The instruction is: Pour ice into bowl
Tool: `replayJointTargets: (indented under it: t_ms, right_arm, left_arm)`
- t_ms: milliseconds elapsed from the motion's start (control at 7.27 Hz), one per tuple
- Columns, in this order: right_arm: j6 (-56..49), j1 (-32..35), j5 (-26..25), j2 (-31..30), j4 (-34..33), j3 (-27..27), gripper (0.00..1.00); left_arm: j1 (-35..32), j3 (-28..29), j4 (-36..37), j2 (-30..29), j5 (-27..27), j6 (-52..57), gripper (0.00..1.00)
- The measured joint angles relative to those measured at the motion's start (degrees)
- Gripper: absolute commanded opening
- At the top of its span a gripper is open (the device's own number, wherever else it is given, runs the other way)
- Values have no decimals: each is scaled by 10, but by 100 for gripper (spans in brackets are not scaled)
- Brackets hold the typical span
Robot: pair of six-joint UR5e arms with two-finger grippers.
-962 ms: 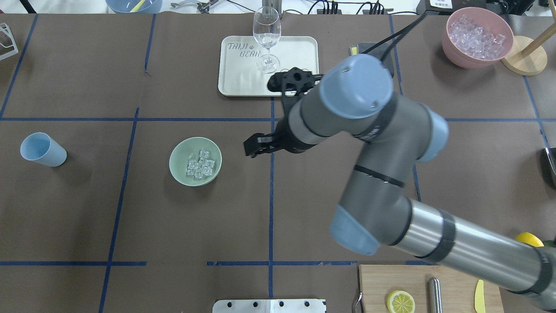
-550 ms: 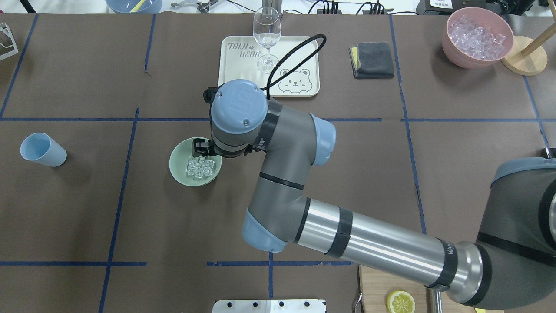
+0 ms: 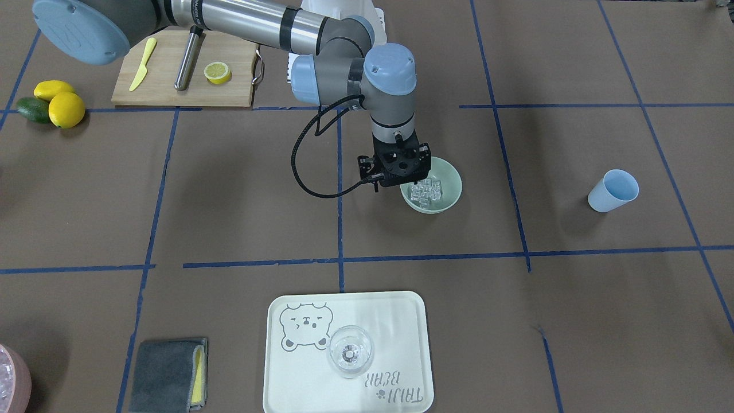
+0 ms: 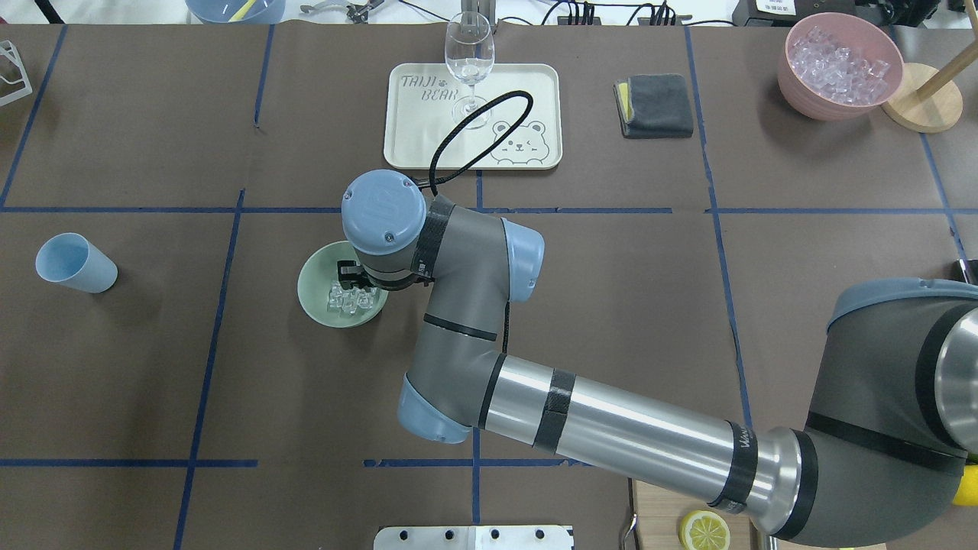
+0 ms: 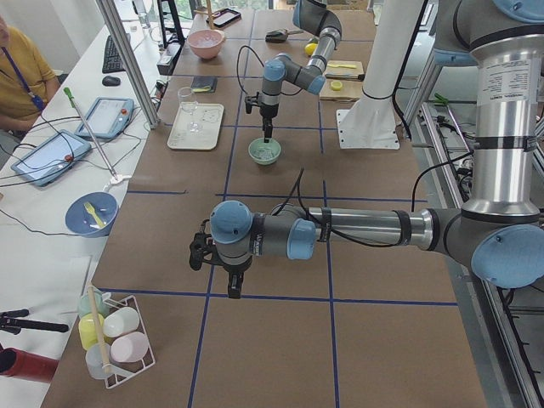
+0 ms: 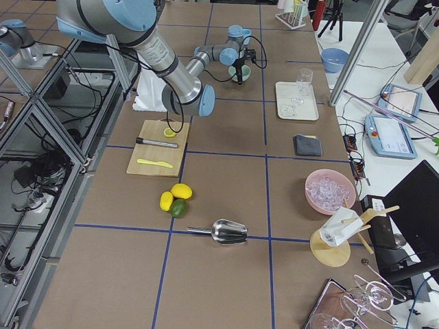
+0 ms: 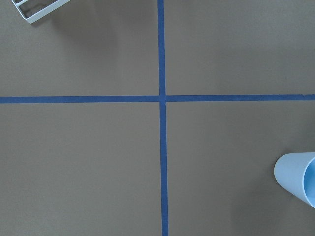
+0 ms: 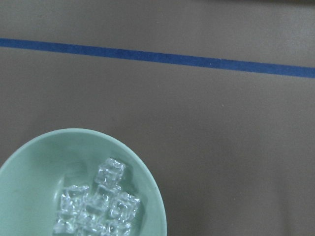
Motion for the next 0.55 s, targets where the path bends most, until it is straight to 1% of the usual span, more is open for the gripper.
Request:
replayJointTargets:
  t_ms: [138,550]
  right_arm:
    - [1,-1,2,3,1,-6,0]
    - [2,-2,19,13,1,-10,0]
  left_arm:
    - [0,0,0,0,0,0,100]
    - [1,1,0,-1,0,0,100]
